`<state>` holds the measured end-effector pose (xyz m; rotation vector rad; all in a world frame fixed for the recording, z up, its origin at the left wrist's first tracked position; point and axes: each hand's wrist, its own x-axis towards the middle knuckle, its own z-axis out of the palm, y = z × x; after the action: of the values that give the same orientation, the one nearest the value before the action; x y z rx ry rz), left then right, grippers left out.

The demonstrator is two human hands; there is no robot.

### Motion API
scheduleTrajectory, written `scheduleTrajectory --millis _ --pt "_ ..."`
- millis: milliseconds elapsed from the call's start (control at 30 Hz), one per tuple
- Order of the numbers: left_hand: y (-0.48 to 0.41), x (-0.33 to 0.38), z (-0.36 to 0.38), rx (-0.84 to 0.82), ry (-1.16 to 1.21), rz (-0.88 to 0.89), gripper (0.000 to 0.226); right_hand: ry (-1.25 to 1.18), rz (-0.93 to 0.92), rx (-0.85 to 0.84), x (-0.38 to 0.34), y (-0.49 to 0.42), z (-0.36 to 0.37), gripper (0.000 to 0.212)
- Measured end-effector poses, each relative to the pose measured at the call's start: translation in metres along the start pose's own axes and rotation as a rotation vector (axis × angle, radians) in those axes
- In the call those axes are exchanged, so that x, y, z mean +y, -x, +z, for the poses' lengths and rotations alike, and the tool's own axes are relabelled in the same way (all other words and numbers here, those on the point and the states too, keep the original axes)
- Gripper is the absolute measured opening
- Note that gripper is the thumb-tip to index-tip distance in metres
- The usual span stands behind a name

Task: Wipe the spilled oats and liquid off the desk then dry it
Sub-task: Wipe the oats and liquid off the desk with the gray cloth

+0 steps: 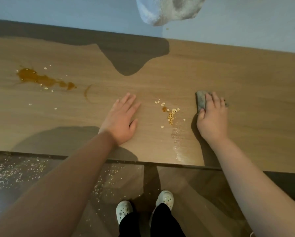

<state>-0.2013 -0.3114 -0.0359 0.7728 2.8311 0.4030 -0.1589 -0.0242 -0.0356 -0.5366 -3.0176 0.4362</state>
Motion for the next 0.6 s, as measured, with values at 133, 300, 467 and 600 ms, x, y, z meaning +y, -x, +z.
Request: scheduleTrajectory --millis 133,300,467,600 --pt "0.045 -0.015 0.003 -0.008 -0.096 -0.042 0.058 0.02 0.084 0.011 -0.023 0.025 0.007 0.057" --pt "0.07 -0.031 0.006 -0.007 -0.212 -0.124 0.064 0.075 0.203 -0.038 -0.091 0.036 0.018 0.062" --pt "0.068 -0.027 0.004 -0.034 -0.211 -0.144 0.062 0.044 -0.025 -0.107 -0.148 0.035 0.033 0.061" --pt "0.068 -0.027 0.003 -0.062 -0.219 -0.154 0.063 0.009 -0.173 -0.138 -0.095 0.019 0.014 0.056"
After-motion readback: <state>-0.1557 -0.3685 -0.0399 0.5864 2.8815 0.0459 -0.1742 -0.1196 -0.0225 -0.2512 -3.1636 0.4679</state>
